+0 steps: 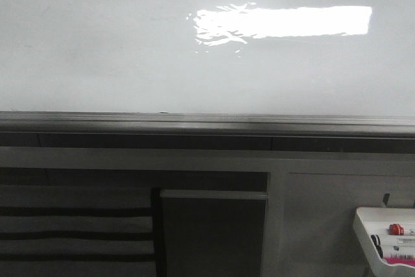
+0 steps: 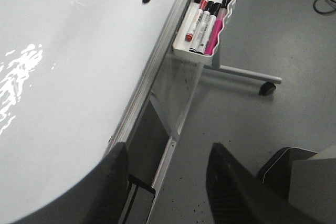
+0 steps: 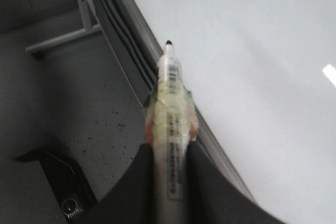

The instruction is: Write number 3 on whiteboard

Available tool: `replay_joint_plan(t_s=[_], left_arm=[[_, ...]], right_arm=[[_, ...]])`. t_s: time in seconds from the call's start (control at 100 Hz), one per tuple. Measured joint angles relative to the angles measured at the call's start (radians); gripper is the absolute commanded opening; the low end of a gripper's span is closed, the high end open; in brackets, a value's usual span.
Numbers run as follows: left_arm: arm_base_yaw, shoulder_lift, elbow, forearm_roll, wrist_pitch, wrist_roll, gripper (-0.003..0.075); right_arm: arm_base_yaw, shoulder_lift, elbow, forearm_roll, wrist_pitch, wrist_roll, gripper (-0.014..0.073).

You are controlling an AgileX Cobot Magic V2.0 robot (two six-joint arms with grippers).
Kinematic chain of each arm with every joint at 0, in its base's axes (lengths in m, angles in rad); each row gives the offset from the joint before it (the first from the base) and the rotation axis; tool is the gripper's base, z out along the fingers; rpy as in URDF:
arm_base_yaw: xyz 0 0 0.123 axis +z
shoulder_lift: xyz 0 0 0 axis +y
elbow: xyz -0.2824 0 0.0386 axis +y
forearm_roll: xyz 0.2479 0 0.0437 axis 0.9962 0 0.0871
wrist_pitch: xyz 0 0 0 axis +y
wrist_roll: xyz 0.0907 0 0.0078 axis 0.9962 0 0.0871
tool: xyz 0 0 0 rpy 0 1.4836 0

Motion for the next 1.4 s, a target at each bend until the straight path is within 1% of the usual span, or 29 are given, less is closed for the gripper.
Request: replay_joint_plan(t_s=[0.07,0.14,0.25,0.32,0.47,0.58,0.82,0.99,1.191,1.401], left_arm=[[0.029,-0.065,0.06,-0.01,0.0,-0.001,0.026],[0.051,-0.126,0.125,-0.021,-0.015,-0.002,0.0246],[0.064,-0.196,0.204,-0.024,-0.055,-0.004,0.0218],[0.065,-0.218,0.224,-0.024,-0.077,-0.006,0.02],[0.065,-0.226,0.231,-0.028,-0.093,-0.006,0.0165],[0.065,-0.226,0.231,-0.028,-0.094,-0.006,0.0139],[0.065,-0.218,0.231,-0.03,-0.097,-0.007,0.0095],[0.065,-0.218,0.231,-0.03,-0.097,-0.007,0.0091],[0.065,-0.218,0.233,-0.031,-0.099,-0.007,0.0092],[0.065,-0.218,0.233,-0.031,-0.099,-0.007,0.0091]], right_arm=[[-0.034,-0.041,0.065,-0.002,-0.034,0.073,-0.0061],[-0.06,-0.063,0.125,-0.004,-0.051,0.116,-0.0061],[-0.068,-0.069,0.182,-0.004,-0.055,0.138,-0.0061],[-0.068,-0.069,0.192,0.009,-0.06,0.143,-0.0061],[-0.068,-0.062,0.19,0.071,-0.154,0.146,-0.0061],[-0.068,-0.011,0.123,0.097,-0.142,0.15,-0.0061],[-0.063,0.231,-0.143,0.102,0.024,0.165,-0.0061],[-0.017,0.367,-0.285,0.029,0.059,0.207,-0.0061],[-0.013,0.469,-0.317,-0.004,0.045,0.227,-0.0061],[-0.028,0.501,-0.317,-0.032,0.005,0.231,-0.0061]])
